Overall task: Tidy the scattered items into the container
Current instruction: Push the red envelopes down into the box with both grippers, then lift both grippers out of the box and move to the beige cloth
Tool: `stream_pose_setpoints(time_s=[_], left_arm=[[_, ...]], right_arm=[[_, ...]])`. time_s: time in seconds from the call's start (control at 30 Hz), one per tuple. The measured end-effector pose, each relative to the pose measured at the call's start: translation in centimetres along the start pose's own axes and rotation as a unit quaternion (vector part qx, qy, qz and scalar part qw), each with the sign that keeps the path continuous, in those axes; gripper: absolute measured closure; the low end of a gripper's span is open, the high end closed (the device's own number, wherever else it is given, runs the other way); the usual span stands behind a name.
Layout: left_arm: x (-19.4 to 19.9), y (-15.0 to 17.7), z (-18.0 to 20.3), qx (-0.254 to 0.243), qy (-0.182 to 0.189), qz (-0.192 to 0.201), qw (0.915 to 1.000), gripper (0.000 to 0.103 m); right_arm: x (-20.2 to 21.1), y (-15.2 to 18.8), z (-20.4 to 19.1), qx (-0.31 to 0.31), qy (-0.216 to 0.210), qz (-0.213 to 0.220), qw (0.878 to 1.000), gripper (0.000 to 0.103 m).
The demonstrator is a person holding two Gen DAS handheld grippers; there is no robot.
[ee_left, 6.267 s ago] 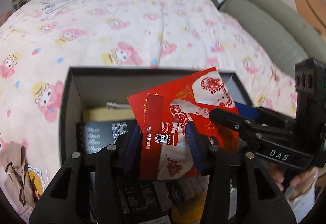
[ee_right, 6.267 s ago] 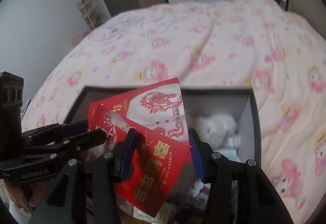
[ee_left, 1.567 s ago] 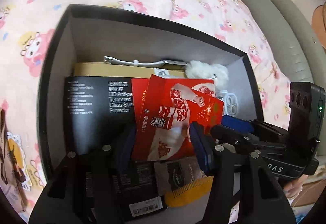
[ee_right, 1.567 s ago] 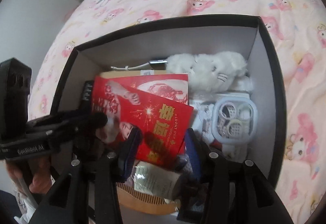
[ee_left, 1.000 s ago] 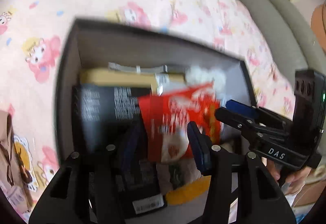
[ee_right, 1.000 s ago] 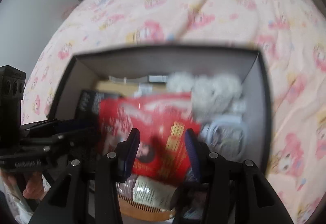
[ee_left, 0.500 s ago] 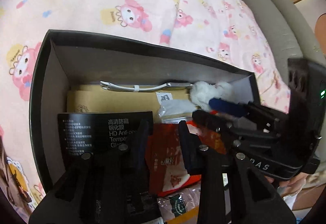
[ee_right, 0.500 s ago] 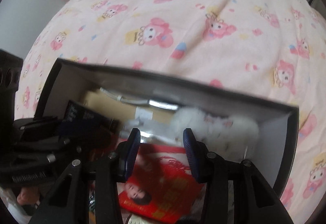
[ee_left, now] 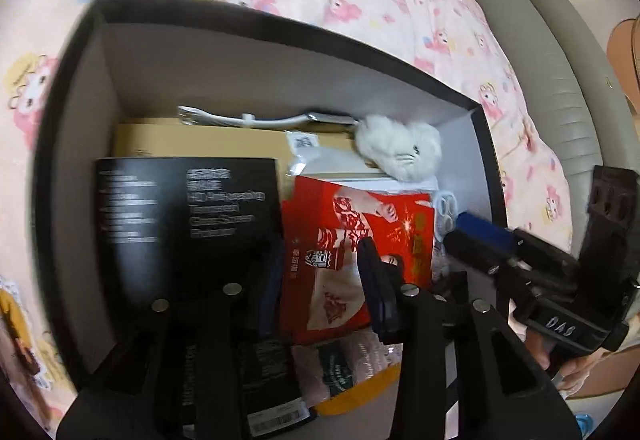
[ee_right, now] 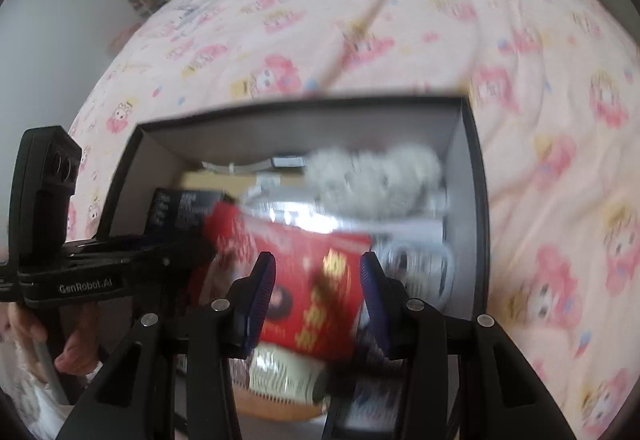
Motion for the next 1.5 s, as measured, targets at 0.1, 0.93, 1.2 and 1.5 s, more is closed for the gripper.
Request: stream_pose_setpoints(time_s=[0.1,0.93,1.2,1.5], left_arm=[[0.7,-0.1,0.3,-0.003,0.009,0.011,0.9999,0.063],[10.1,4.1,7.7,-0.152,-0.107,0.164,0.9688,0.044],[15.1,9.7,9.3,-0.166,-0.103,0.196,0.9609,0.037],[19.0,14.1,7.2,-0.162,-0.111,0.204,0.9592,0.037]], right_arm=[[-0.7,0.7,0.3,-0.003,0.005,-0.008,1.000,0.064],[8.5,3.9,-2.1,-0.015,0.078,0.134,0.988,0.044],[14.1,8.3,-5.6,-0.013,0.095,0.177,0.980,0.042],[16.0,11.4,-10.7,0.012,0.105,0.197,0.975,0.042]])
Point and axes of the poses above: each gripper's, at about its wrist camera, not at the fingertips, and x roughly against the way its jaws point, z to its right, y to its underside, the point moved 7 cm from there along -x, roughly the way its jaws point, and after that the axes turned 4 degrees about -y, right-handed, at the moved point
